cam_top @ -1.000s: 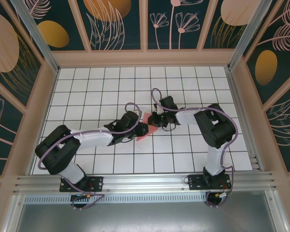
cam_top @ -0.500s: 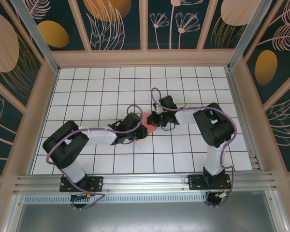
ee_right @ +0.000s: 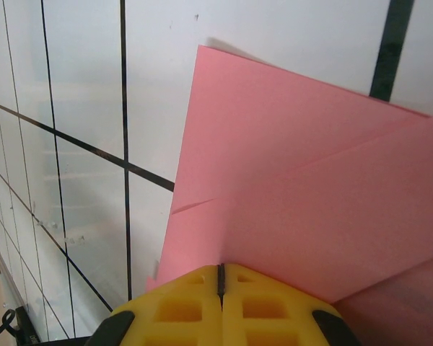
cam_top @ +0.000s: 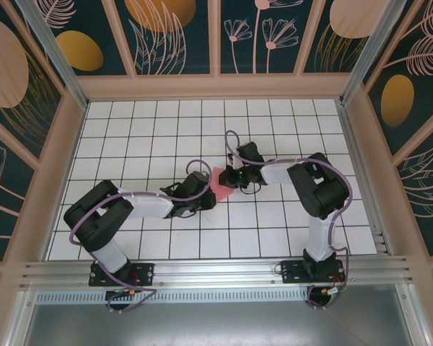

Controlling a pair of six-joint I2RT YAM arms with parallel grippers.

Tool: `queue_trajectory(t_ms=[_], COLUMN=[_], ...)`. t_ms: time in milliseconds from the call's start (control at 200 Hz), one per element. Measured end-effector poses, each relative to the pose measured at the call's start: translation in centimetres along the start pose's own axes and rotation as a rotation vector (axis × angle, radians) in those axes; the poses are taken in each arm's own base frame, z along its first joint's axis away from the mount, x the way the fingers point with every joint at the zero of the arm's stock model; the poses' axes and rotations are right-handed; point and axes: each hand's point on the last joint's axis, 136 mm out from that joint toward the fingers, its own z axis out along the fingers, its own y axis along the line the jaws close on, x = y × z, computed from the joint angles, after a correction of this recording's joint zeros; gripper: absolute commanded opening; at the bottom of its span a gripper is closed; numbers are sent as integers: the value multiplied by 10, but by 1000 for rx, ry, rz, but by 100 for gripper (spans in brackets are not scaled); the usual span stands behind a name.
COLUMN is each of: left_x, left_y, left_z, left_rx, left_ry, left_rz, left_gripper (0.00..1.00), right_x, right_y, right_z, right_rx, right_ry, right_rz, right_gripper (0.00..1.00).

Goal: Fold a paper plane with a square sheet of paper (pick it up from the middle)
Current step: Fourth fold the wing at the center of the table.

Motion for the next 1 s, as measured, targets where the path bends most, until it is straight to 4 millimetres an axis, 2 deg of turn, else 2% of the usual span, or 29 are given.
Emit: queue_trajectory(t_ms=[495,826,1001], left_x=[12,35,22], left_y=[12,19,5], left_z=[-13,-34,-50], left_rx=[55,64,109], left_ry=[-30,41,-11], left_rz=[-33,-6,-1], left_gripper=[6,6,7], right_x=[-2,-2,-2], right_y=[0,0,0], right_z=[2,2,2], right_rx=[1,2,2], right_ry=[3,5,5], right_rz=[2,3,3], right_gripper=[4,4,4])
